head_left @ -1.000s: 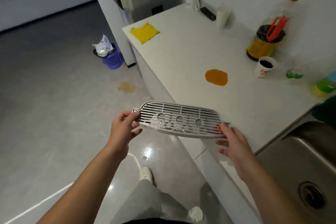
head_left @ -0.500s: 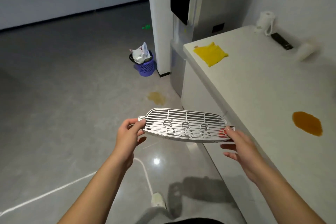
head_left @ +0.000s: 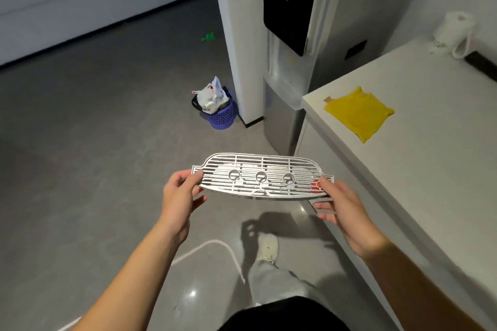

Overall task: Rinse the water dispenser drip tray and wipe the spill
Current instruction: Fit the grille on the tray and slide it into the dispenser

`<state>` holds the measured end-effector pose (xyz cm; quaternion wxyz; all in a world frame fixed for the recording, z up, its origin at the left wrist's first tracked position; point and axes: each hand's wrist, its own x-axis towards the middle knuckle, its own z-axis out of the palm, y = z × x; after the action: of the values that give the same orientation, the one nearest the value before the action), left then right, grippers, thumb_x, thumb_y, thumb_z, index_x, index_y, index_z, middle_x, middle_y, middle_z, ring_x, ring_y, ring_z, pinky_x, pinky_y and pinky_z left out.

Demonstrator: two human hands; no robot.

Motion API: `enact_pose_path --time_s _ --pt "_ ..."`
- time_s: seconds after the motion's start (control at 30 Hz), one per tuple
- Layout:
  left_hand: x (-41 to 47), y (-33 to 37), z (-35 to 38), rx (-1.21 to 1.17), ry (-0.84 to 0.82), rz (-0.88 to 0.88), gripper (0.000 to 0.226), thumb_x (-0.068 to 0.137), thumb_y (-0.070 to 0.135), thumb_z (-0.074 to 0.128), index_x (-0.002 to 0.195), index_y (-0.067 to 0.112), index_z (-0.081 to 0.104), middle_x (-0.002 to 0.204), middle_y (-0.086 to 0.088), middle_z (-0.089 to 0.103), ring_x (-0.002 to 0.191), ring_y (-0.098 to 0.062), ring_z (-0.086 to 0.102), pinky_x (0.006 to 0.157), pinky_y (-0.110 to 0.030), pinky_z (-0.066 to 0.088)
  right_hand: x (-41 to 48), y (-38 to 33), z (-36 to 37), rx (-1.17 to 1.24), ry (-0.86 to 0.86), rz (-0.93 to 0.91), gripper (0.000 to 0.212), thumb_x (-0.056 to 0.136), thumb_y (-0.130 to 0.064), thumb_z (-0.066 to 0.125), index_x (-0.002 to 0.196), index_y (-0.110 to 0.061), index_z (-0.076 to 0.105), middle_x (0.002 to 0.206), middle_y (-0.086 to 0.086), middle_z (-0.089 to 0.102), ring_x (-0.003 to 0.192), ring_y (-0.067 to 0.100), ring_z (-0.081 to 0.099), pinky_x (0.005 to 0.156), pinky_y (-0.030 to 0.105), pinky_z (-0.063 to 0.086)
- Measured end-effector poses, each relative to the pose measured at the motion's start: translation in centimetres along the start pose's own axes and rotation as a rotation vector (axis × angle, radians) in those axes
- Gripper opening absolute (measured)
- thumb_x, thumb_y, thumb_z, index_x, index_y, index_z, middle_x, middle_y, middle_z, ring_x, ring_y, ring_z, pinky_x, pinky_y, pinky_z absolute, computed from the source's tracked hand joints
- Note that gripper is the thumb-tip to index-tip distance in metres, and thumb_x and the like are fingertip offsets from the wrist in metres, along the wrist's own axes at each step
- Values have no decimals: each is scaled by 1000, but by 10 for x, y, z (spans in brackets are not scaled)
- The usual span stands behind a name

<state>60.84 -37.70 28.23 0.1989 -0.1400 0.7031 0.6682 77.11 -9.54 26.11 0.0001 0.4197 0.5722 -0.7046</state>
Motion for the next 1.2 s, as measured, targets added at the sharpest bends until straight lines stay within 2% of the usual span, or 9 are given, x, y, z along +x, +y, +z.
enact_pose_path --time_s 0.2,0.33,0.43,0.53,0.7,0.8,0.9,1.03,1.2 --pt "122 67 18 9 -48 -16 13 94 32 72 95 22 64 61 16 58 78 -12 55 77 -36 53 90 -64 54 -57 54 11 31 102 -40 57 113 -14 70 106 10 76 78 23 71 67 33 57" --pt "203 99 33 34 -107 -48 15 91 34 74 96 23 65 71 15 68 80 -12 61 78 -37 54 136 -95 82 13 142 8 29 100 -44 58 104 -18 71 96 8 78 74 24 71 68 38 55" --pt "275 119 52 88 -197 -66 13 94 33 72 98 23 64 90 7 76 85 -12 67 76 -35 54 183 -106 105 69 220 23 25 101 -42 58 107 -20 69 103 10 75 76 28 69 68 40 55" --pt "346 132 75 132 -304 -69 9 98 29 68 100 23 62 101 1 76 91 -14 68 76 -35 52 225 -114 130 90 295 48 26 101 -47 55 109 -26 66 102 6 74 78 26 74 64 33 59" --pt "458 151 119 267 -516 -87 7 100 26 66 94 23 63 92 1 74 80 -8 69 65 -28 54 282 -123 169 200 465 152 32 99 -55 55 109 -28 69 101 3 78 75 20 74 61 31 56" --pt "518 154 157 351 -604 -109 20 103 15 59 85 23 61 90 -2 66 83 -13 64 66 -31 57 318 -124 183 281 529 214 29 101 -49 53 115 -27 67 107 2 78 81 21 72 64 32 57" --pt "569 150 192 406 -662 -91 9 101 16 62 106 15 70 94 -3 72 86 -13 69 67 -28 61 357 -123 191 339 553 252 25 103 -44 51 114 -26 65 109 8 75 85 26 69 68 36 55" --pt "625 135 241 484 -747 -107 26 100 20 64 123 7 65 106 -14 70 89 -24 68 68 -27 58 414 -111 189 346 595 265 32 104 -46 49 118 -23 65 110 8 75 86 25 71 65 33 54" --pt "675 100 307 578 -762 -63 7 101 17 63 102 23 67 108 -11 71 99 -24 66 84 -41 53 482 -88 171 373 652 250 33 105 -45 47 123 -23 63 113 9 73 84 24 67 65 31 55"
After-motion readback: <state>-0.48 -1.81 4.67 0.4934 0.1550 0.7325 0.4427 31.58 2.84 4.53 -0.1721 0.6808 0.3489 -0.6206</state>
